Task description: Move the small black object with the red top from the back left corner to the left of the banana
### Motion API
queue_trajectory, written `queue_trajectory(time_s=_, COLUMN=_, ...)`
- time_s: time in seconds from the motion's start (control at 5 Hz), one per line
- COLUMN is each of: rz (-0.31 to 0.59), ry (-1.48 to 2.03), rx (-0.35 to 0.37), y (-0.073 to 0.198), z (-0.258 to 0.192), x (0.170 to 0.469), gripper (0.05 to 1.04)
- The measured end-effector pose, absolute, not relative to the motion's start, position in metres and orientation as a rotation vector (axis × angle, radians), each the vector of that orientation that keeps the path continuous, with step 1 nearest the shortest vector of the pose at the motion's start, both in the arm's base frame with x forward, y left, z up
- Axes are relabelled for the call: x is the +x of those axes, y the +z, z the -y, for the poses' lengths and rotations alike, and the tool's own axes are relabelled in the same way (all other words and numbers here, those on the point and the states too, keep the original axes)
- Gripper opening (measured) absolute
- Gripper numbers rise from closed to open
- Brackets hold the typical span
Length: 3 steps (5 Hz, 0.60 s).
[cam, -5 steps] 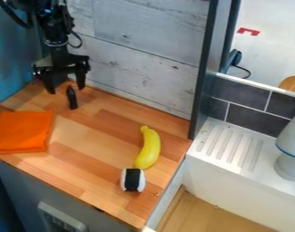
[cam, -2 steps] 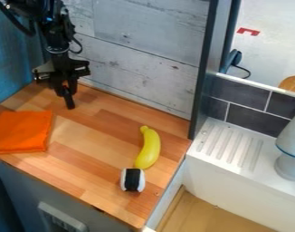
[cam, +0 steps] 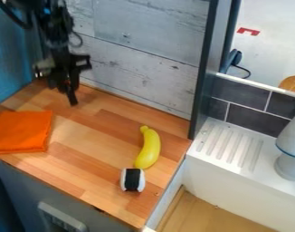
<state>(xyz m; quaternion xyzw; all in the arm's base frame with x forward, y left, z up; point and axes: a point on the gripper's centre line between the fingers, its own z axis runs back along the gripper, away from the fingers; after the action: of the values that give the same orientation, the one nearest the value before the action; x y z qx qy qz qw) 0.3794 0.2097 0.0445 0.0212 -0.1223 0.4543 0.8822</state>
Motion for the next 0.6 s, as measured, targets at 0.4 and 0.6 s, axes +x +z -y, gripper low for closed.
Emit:
queue_trajectory(time_s=0.4, rz=0.282, ry=0.859, rx=0.008, y=0.086, z=-0.165, x=0.347, gripper=0.310)
queue_trajectory(time_s=0.6, rz=0.260, ry=0.781, rx=0.017, y=0.083, z=-0.134, x=0.318, gripper=0.310)
